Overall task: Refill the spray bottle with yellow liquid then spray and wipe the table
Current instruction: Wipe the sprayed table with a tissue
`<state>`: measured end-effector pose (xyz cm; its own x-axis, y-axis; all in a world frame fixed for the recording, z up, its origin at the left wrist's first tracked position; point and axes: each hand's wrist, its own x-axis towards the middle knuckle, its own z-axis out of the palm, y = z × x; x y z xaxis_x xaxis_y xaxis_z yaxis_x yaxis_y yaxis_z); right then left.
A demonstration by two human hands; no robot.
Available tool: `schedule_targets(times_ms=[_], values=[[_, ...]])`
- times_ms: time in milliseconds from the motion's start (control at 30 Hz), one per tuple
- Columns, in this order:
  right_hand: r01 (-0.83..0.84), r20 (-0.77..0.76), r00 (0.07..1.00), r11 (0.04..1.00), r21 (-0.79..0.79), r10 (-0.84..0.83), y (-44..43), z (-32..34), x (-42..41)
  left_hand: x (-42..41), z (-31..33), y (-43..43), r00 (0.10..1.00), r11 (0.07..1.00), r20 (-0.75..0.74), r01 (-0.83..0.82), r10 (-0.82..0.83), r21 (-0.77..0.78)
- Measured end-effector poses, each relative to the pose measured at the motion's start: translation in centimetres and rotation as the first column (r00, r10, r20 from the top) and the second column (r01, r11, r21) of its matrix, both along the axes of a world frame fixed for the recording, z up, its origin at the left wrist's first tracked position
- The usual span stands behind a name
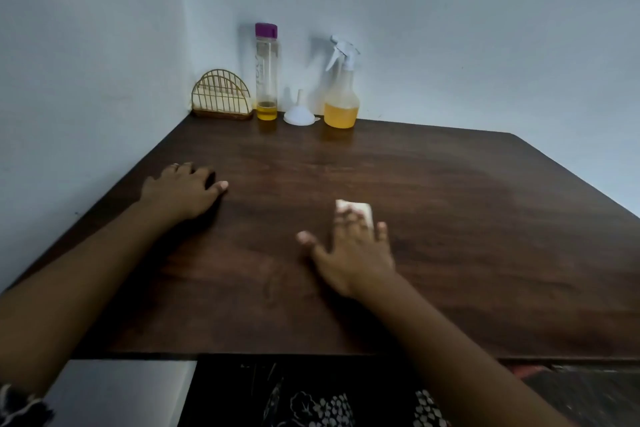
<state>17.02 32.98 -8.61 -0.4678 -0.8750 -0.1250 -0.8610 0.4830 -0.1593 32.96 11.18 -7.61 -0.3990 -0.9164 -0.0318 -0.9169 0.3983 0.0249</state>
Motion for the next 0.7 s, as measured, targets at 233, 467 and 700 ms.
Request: schedule_targets(times_ms=[233, 467, 700], values=[[-0.184, 0.025, 0.983, 0.983, -0.015, 0.184, -5.8, -0.2, 1.2, -0.8, -1.0, -3.7, 0.991, 1.0, -0.131, 0.0, 0.002, 0.023], [0.131, 0.006, 0.991, 0.991, 0.031, -0.132, -13.8, 0.4, -4.2, -1.8, -1.2, -6.4, 0.986, 1.0, -0.169, -0.01, 0.014, 0.024], [-0.12, -0.001, 0.993, 0.993, -0.008, 0.12, -20.3, 0.6, -1.0, -2.2, -1.6, -7.4, 0.982, 1.0, -0.189, -0.026, 0.027, 0.007]])
